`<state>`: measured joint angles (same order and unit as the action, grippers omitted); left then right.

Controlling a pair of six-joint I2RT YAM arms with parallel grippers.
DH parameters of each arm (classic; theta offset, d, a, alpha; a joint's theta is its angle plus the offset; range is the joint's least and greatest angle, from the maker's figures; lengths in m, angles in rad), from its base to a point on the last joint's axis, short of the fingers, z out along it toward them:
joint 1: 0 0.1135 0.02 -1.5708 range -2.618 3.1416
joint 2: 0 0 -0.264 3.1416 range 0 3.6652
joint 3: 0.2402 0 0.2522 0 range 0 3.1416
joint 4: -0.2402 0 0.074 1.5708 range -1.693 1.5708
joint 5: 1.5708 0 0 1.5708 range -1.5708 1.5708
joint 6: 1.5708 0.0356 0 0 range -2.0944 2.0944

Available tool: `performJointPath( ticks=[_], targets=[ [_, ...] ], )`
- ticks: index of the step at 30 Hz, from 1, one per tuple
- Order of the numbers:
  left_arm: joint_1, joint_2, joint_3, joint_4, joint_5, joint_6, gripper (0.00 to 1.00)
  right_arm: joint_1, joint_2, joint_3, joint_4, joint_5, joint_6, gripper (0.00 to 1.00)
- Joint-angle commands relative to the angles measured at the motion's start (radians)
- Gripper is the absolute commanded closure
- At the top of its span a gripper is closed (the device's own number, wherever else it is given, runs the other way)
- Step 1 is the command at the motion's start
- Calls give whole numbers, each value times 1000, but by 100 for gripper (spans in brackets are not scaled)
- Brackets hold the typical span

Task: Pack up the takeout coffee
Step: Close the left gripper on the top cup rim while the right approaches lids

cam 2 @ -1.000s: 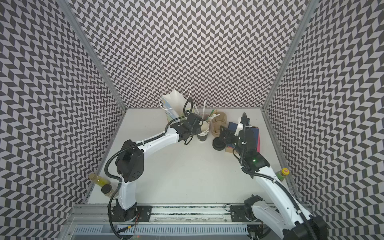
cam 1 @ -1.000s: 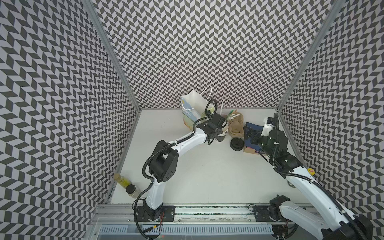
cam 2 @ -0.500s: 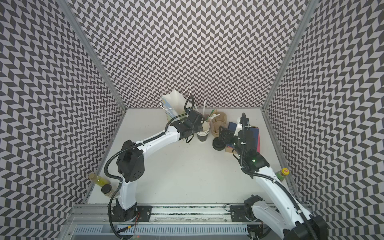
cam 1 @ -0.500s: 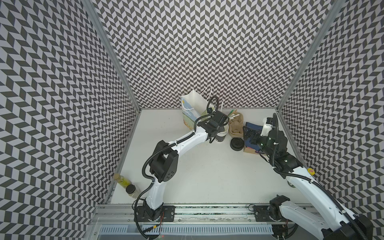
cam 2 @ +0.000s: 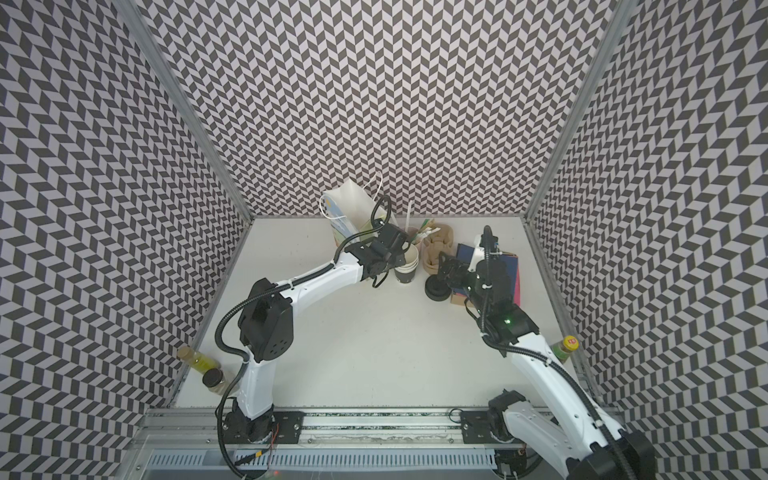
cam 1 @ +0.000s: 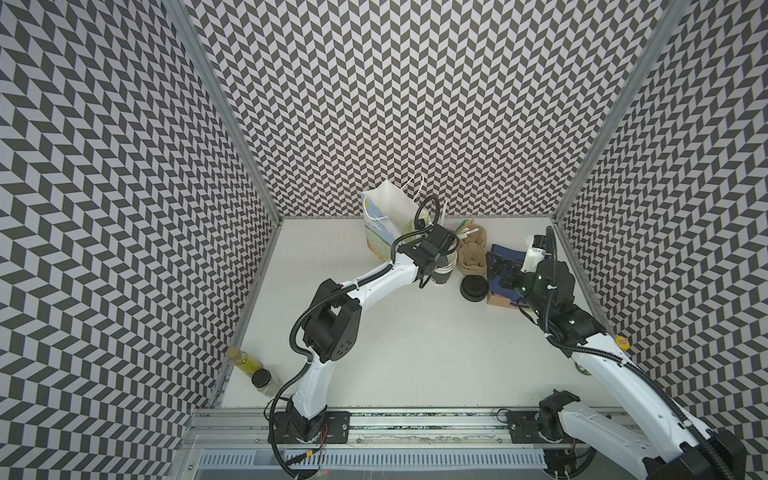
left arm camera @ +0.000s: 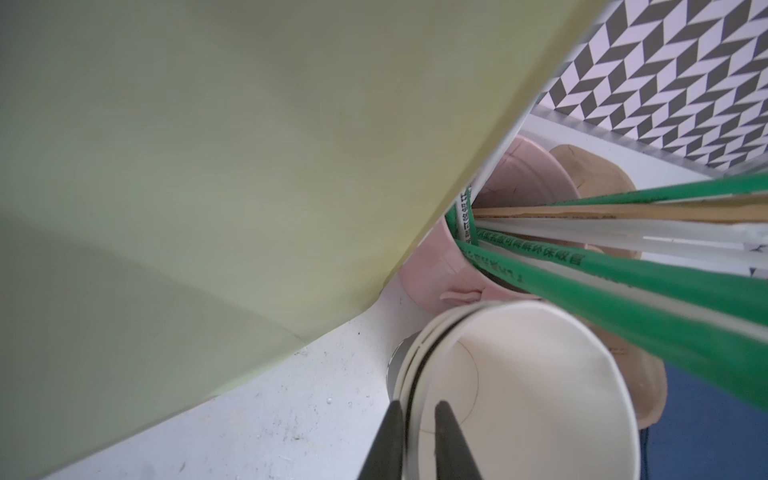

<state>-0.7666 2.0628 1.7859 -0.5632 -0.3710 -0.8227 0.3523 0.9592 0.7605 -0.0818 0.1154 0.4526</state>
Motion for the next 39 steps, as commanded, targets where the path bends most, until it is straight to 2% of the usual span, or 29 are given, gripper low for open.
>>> performJointPath(
  ticks=[1,8,12,18,24,29,33,39],
  targets=[
    [-7,14,44,-32,-31,-3,88,8,-14,2,48,9,-5,2],
    [-8,16,53,-40,-29,2,92,8,-13,2,47,6,-6,2],
    [-8,17,55,-46,-29,2,100,10,-12,0,48,4,-6,2],
    [-10,-3,52,-55,-14,-4,100,10,3,-23,77,-25,9,1],
    [-15,-77,-32,-17,3,-22,100,4,40,-53,117,-119,74,0],
    [-13,-124,-90,29,11,-28,100,-12,102,-84,185,-277,167,0],
    [-14,-148,-112,65,23,-30,100,-18,156,-132,306,-395,247,0],
    [-11,-188,-174,142,41,-33,100,-26,238,-160,373,-477,314,1]
  ],
)
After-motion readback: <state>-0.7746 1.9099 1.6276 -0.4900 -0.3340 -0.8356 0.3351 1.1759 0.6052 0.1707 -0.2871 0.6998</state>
